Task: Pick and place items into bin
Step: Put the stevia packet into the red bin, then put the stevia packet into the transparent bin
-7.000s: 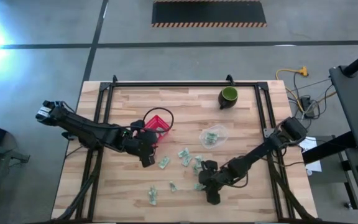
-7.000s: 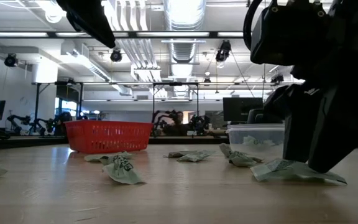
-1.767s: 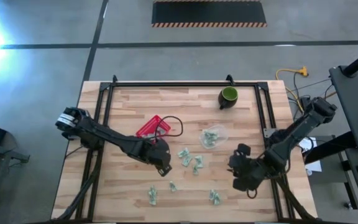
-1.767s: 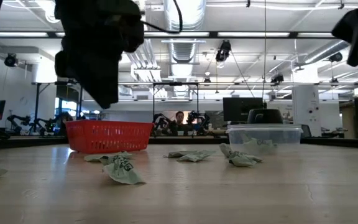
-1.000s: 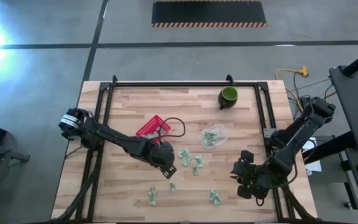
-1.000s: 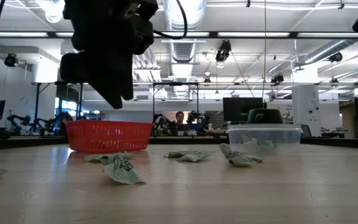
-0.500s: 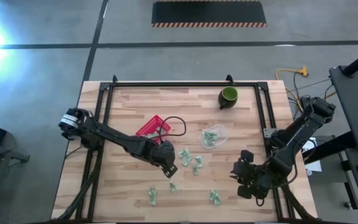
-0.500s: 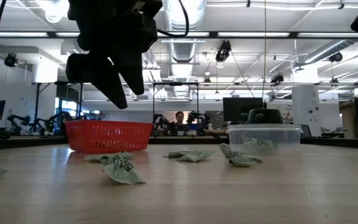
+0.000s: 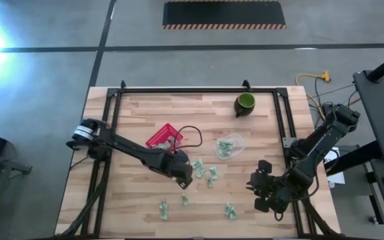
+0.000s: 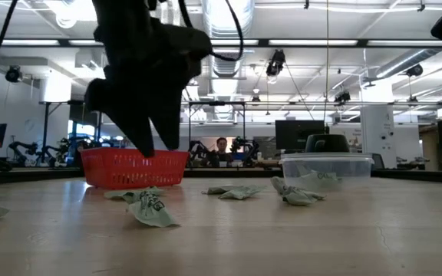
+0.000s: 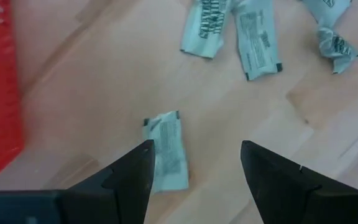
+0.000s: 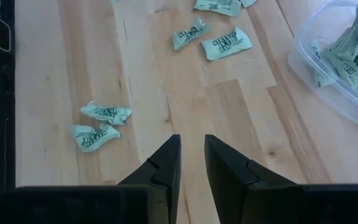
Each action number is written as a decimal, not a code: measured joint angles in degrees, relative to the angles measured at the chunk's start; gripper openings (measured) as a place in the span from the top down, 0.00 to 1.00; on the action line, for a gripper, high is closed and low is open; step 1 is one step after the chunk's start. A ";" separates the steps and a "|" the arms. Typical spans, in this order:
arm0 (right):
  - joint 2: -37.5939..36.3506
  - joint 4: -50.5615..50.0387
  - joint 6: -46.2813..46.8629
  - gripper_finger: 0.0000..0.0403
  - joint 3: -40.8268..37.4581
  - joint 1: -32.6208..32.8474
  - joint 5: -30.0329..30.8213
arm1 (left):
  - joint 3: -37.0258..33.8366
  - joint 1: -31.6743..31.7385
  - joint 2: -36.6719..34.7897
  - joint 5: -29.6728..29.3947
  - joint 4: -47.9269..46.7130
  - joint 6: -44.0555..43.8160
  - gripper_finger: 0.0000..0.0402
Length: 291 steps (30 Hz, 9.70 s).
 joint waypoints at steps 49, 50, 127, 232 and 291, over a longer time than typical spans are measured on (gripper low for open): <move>0.00 -0.17 1.42 0.85 -0.09 -0.02 1.22 | 1.49 3.76 8.83 4.61 -1.83 9.42 0.45; 0.00 -0.17 1.42 0.85 -0.09 0.00 1.22 | 1.49 3.76 8.83 4.65 -1.83 9.41 0.45; 0.00 1.58 2.24 0.86 -0.09 -1.79 8.76 | 9.42 15.25 -0.08 -12.52 -20.45 39.01 1.00; 26.80 38.63 -26.47 0.74 0.37 -4.76 -12.58 | 5.67 5.62 -18.68 -12.45 -18.73 25.43 0.60; 6.41 9.45 -24.32 0.98 0.35 -14.96 3.03 | 5.65 5.46 -18.68 -13.54 -16.07 25.47 0.60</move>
